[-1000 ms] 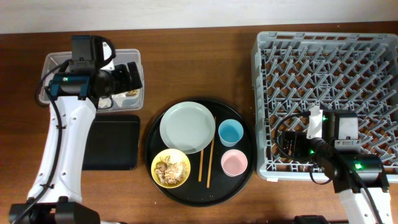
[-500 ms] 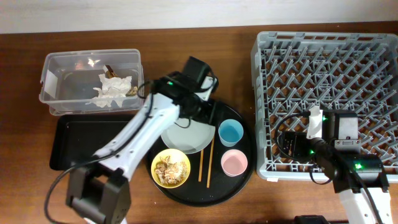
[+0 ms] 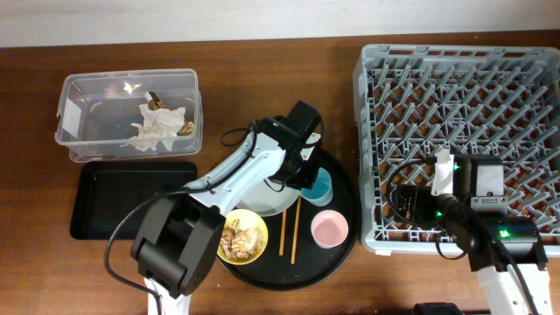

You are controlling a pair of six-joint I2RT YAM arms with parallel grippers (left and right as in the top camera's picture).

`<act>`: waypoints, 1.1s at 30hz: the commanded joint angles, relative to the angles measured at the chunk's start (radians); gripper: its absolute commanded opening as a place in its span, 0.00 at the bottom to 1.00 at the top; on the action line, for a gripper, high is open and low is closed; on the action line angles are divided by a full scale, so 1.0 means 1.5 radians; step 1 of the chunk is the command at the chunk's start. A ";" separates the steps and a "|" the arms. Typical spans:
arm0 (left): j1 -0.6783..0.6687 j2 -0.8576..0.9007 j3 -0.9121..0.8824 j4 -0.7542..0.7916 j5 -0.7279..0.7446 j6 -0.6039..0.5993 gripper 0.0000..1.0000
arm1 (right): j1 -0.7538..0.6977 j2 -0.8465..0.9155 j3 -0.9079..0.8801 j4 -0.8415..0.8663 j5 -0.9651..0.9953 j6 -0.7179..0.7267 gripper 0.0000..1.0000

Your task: Sort waste into correct bins and load items into the dishwasher rack

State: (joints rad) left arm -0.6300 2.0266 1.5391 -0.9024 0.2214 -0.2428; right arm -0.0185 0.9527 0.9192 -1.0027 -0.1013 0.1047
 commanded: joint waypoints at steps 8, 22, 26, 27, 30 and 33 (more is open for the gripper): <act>0.272 -0.101 0.053 0.036 0.508 0.002 0.00 | 0.003 0.037 0.013 0.147 -0.281 0.026 0.98; 0.164 -0.101 0.053 0.110 0.723 -0.018 0.00 | 0.004 0.159 0.013 0.370 -0.690 -0.015 0.98; 0.159 -0.101 0.053 0.110 0.724 -0.040 0.00 | 0.004 0.159 0.013 0.483 -0.769 -0.015 0.99; 0.159 -0.101 0.053 0.110 0.726 -0.040 0.00 | 0.004 0.159 0.013 0.492 -0.789 -0.015 0.99; 0.159 -0.101 0.053 0.110 0.744 -0.040 0.00 | 0.004 0.159 0.013 0.492 -0.801 -0.015 0.83; 0.158 -0.101 0.053 0.110 0.758 -0.040 0.00 | 0.004 0.159 0.013 0.492 -0.800 -0.016 0.78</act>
State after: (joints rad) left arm -0.3916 1.8927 1.6039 -0.7425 1.3457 -0.2928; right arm -0.0200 1.1950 0.9218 -0.2668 -1.2190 0.0883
